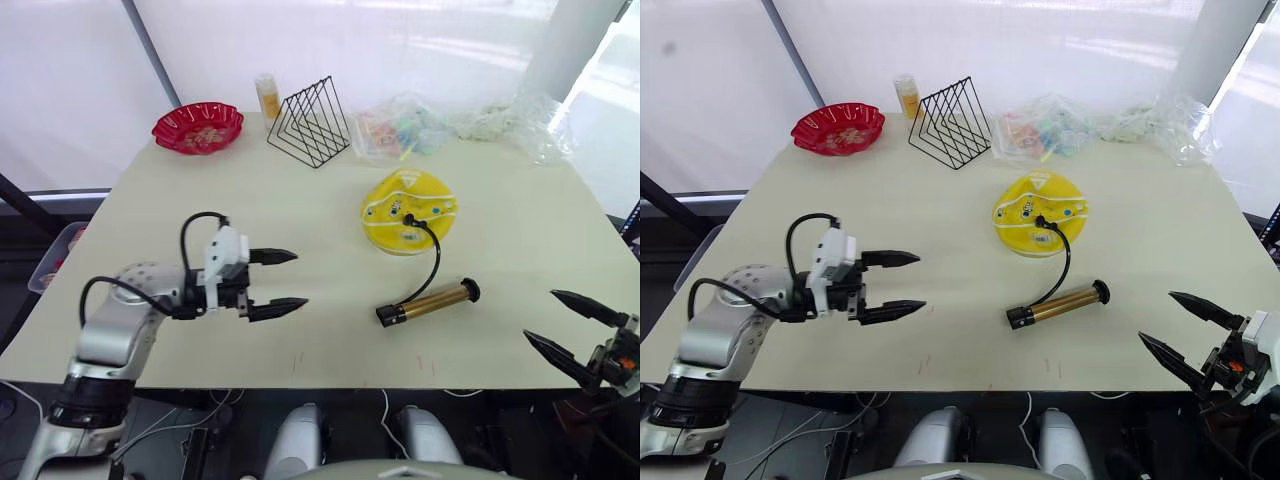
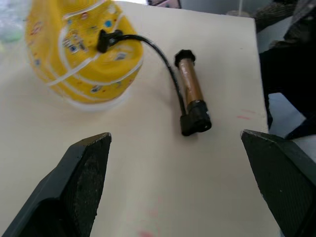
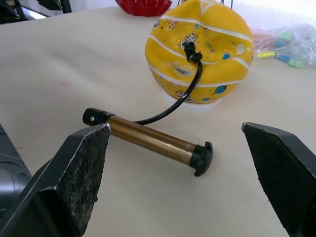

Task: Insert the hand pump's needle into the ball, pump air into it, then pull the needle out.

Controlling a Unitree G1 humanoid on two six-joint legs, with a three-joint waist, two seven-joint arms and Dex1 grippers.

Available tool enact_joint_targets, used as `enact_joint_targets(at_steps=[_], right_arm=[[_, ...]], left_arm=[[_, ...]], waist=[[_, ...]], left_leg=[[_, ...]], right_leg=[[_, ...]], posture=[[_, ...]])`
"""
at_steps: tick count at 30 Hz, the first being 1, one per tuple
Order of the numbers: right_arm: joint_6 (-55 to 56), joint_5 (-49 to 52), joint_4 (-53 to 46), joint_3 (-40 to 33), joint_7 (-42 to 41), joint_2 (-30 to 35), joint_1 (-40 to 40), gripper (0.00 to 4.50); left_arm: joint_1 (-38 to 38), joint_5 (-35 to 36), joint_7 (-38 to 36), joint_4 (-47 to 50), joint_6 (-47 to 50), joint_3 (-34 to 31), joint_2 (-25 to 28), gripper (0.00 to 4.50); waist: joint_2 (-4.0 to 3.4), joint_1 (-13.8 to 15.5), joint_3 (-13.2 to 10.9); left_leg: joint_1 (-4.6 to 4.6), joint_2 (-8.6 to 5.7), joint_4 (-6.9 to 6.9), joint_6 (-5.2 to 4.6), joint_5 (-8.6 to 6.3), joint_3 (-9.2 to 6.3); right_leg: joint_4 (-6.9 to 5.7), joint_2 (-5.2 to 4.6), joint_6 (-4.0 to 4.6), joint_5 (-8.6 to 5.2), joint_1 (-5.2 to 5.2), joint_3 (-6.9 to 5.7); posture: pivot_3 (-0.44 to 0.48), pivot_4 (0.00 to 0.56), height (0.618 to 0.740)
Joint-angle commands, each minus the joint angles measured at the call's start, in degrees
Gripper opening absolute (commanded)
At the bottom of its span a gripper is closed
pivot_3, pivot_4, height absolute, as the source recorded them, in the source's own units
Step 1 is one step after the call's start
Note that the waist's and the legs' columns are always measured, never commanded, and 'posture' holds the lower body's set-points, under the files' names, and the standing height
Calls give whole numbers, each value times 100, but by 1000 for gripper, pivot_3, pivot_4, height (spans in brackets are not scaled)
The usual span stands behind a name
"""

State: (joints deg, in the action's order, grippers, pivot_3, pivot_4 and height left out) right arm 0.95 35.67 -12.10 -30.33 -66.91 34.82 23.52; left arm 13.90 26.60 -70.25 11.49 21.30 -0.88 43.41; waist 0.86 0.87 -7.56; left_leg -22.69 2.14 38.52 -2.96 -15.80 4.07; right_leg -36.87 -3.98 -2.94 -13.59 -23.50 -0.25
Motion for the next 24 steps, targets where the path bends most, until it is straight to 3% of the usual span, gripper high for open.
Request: enact_joint_targets(at_steps=[1, 7, 13, 24], right_arm=[[201, 61, -102, -202, -68, 42, 98, 4500], [286, 70, -174, -77, -106, 74, 23, 4500], [255, 49, -287, 26, -21, 85, -136, 4500], [288, 5, -373, 40, 77, 76, -205, 4500]], left_arm=[[499, -23, -24, 268, 169, 476, -158, 4446], [1476, -460, 158, -110, 312, 1482, -891, 4446], [2245, -972, 461, -784, 212, 2056, -1720, 4446], [2973, -1580, 1014, -1513, 956, 2950, -3005, 4446]], waist=[[0, -3, 0], [1, 6, -1], [6, -8, -5], [7, 9, -8]], left_leg=[[1, -3, 1, 0, 0, 0], [2, -8, 7, 0, 0, -1], [3, -8, 20, -1, 0, -3], [-8, -8, 36, -4, -2, -8]], right_leg=[[0, 1, 0, 0, 1, 0], [0, 8, -3, 2, 4, 2], [0, 16, -5, 3, 11, 5], [3, 18, -9, 5, 12, 5]], posture=[[0, 150, 737], [0, 150, 737], [0, 150, 737], [0, 150, 737]])
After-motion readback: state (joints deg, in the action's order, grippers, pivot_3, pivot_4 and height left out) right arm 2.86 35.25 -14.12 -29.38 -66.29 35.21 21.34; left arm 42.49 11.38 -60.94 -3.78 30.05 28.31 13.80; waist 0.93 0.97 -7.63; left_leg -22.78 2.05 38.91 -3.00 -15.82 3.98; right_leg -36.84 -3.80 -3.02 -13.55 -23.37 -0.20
